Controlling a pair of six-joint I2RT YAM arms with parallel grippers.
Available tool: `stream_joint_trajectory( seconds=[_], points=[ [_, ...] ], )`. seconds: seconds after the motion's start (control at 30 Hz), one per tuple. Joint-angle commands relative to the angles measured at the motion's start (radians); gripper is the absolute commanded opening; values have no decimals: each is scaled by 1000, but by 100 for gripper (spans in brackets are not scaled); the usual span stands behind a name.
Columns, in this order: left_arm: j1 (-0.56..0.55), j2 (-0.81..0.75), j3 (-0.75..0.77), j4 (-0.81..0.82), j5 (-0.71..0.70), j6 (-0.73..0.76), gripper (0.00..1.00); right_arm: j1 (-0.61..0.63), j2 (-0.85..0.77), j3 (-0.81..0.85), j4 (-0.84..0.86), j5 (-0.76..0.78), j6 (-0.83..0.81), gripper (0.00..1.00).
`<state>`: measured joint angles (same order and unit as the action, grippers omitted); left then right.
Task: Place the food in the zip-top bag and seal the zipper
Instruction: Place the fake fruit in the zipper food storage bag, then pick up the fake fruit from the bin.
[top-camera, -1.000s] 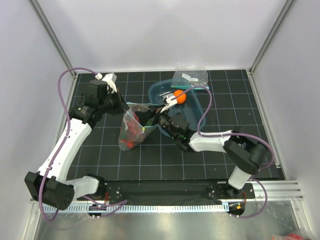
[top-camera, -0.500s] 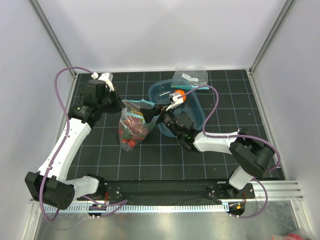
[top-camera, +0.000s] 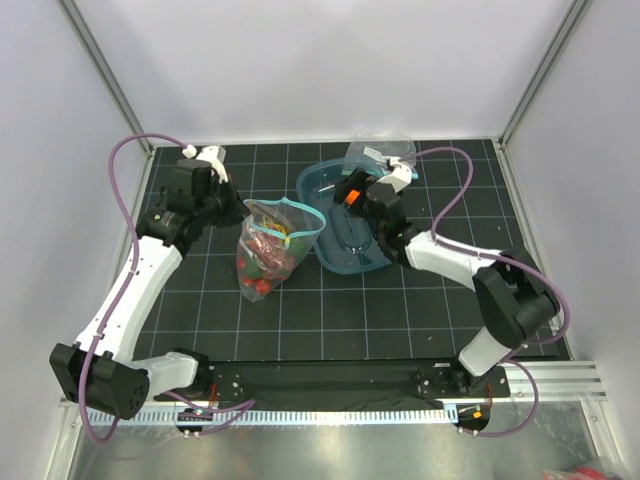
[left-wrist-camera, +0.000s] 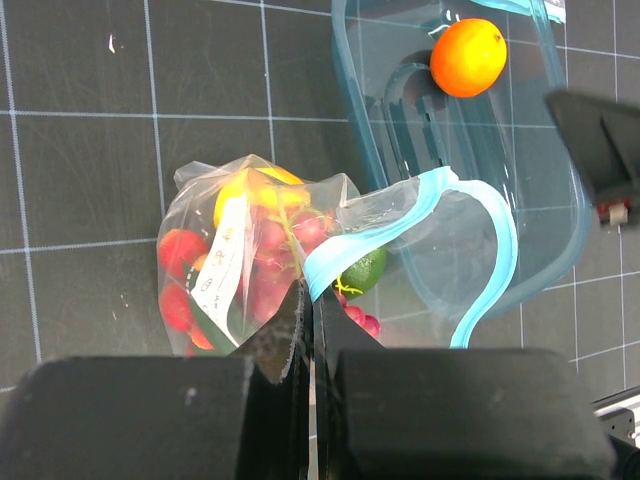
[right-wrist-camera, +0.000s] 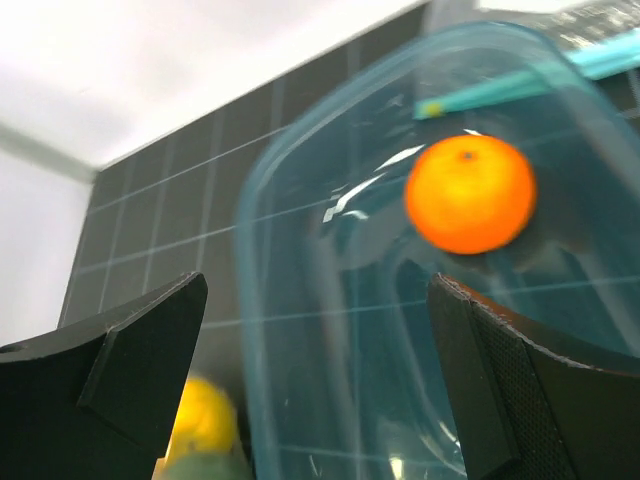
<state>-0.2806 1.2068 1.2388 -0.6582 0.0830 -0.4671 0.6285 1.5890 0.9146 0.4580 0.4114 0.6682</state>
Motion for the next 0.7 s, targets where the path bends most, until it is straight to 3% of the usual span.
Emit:
stream_joint_trajectory(
  seconds=[0.0, 0.27, 0.47, 0.67],
  points=[
    [8, -7, 27, 34, 17, 4, 0, -68, 61, 105, -223, 32, 170, 100],
    [8, -9, 27, 35, 23, -1, 0, -128, 279, 409, -586, 86, 329, 99],
    [8, -9, 27, 35, 24, -1, 0, -142, 362, 489, -605, 56, 387, 100],
    [8, -3, 25, 37, 40, -1, 0, -144, 512, 706, -820, 150, 419, 100]
  ],
)
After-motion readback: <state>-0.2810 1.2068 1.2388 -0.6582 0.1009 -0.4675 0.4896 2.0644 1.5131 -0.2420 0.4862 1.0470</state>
